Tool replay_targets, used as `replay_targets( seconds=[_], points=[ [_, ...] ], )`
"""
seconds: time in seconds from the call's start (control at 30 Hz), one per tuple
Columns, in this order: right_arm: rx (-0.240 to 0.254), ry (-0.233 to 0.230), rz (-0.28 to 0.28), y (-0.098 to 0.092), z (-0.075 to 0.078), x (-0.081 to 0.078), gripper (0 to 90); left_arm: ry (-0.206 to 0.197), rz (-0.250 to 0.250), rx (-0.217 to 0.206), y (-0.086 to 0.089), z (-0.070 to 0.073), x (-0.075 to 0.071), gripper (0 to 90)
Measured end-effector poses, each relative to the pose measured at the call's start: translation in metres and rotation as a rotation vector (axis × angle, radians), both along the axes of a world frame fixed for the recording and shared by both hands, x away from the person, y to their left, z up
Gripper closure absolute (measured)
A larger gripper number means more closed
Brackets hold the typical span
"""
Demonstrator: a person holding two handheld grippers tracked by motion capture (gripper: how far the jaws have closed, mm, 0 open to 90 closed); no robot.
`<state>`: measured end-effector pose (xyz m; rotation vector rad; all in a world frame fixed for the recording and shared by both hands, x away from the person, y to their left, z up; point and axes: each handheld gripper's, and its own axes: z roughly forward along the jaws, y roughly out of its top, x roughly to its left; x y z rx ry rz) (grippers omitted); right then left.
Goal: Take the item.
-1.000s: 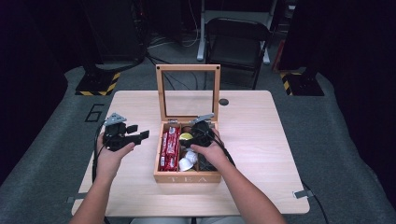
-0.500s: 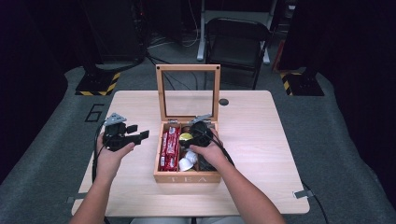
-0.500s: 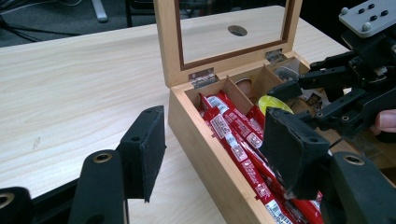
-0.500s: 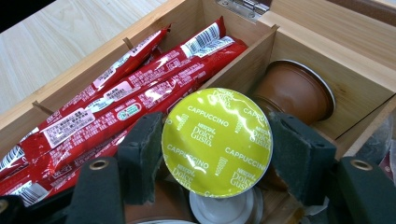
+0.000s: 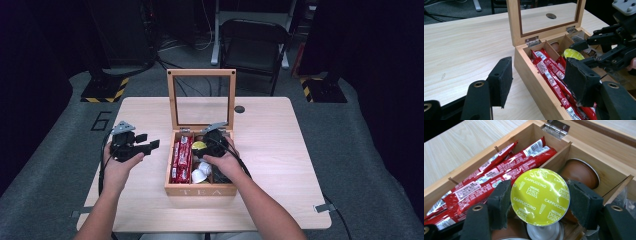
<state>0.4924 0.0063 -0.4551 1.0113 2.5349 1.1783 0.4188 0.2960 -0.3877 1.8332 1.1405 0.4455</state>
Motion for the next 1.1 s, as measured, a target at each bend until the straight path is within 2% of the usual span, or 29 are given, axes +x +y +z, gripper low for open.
replay_targets(
  seconds=[0.13, 0.33, 0.57, 0.77, 0.9, 1.1],
  points=[
    [0.017, -0.014, -0.001, -0.001, 0.004, -0.003, 36.7, -0.002, 0.006, -0.004, 0.0, 0.0, 0.0, 39.7],
    [0.014, -0.036, 0.016, -0.004, 0.012, -0.007, 36.7, -0.001, 0.005, -0.003, 0.0, 0.0, 0.0, 39.7],
    [0.018, -0.052, 0.007, -0.01, 0.021, -0.015, 36.8, -0.002, 0.005, -0.001, 0.001, 0.0, 0.0, 39.7],
    [0.02, -0.072, -0.005, -0.023, 0.027, -0.021, 36.8, -0.002, 0.007, 0.001, 0.001, 0.0, 0.0, 39.7],
    [0.042, -0.072, -0.028, -0.032, 0.031, -0.024, 36.8, 0.001, 0.006, 0.003, 0.0, 0.0, 0.0, 39.7],
    [0.038, -0.087, -0.049, -0.044, 0.033, -0.026, 36.8, 0.0, 0.008, 0.003, 0.0, 0.0, 0.0, 39.7]
  ],
)
